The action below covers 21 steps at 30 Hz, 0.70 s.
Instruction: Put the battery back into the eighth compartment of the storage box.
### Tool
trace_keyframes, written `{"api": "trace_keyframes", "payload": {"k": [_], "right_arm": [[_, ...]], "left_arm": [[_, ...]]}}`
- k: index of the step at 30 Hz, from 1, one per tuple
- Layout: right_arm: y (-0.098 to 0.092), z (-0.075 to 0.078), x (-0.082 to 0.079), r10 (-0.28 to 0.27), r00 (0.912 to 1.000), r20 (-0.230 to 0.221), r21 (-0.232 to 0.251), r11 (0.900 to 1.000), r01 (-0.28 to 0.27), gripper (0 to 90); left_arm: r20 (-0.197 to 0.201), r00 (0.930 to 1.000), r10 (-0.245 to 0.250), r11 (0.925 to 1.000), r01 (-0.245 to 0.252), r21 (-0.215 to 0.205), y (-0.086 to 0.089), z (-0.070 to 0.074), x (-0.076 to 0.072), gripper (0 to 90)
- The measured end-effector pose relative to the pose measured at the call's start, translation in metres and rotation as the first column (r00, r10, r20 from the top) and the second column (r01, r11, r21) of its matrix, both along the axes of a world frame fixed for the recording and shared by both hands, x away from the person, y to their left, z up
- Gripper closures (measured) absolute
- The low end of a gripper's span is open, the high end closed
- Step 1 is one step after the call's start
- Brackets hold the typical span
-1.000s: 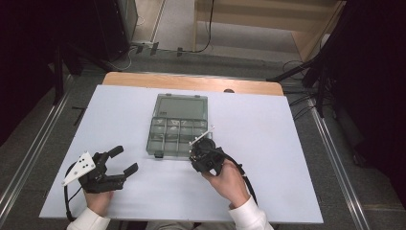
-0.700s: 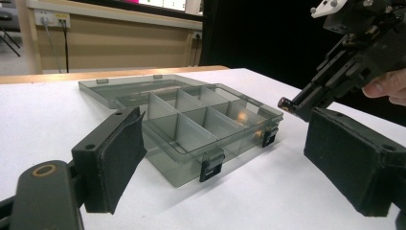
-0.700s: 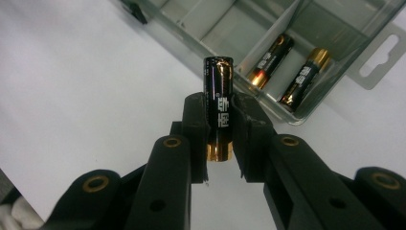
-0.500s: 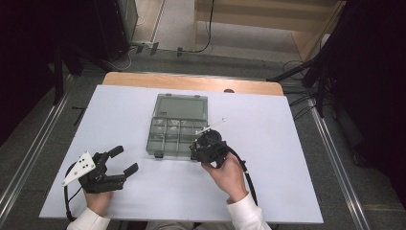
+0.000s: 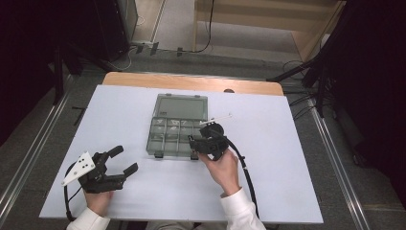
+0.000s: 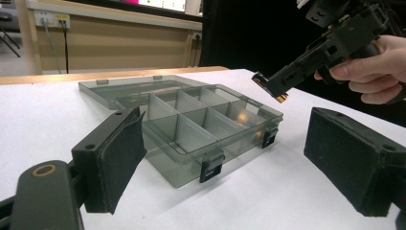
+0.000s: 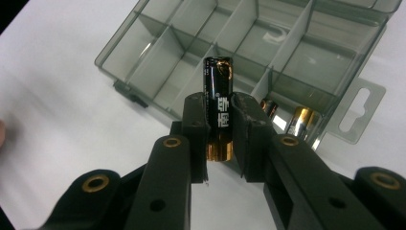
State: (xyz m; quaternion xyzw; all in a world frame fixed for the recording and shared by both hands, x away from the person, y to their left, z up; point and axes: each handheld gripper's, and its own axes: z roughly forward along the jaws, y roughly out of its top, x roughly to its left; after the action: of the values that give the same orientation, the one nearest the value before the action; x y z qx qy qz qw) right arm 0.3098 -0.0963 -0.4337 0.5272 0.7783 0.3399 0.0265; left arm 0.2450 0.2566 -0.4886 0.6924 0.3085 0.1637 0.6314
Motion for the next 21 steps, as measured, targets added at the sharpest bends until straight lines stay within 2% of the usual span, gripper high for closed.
{"api": "trace_keyframes", "payload": {"k": [14,21], "right_arm": [[-0.007,-0.001,0.008,-0.064,0.9979,0.007,0.065,0.996,0.063,78.2],[-0.007,-0.004,0.012,-0.091,0.9958,-0.012,0.093,0.992,0.091,78.2]], "left_arm": [[0.000,1.0000,-0.002,1.0000,0.002,0.000,0.000,0.000,0.000,13.2],[0.000,1.0000,-0.001,1.0000,0.001,-0.002,0.000,0.000,0.000,13.2]]}}
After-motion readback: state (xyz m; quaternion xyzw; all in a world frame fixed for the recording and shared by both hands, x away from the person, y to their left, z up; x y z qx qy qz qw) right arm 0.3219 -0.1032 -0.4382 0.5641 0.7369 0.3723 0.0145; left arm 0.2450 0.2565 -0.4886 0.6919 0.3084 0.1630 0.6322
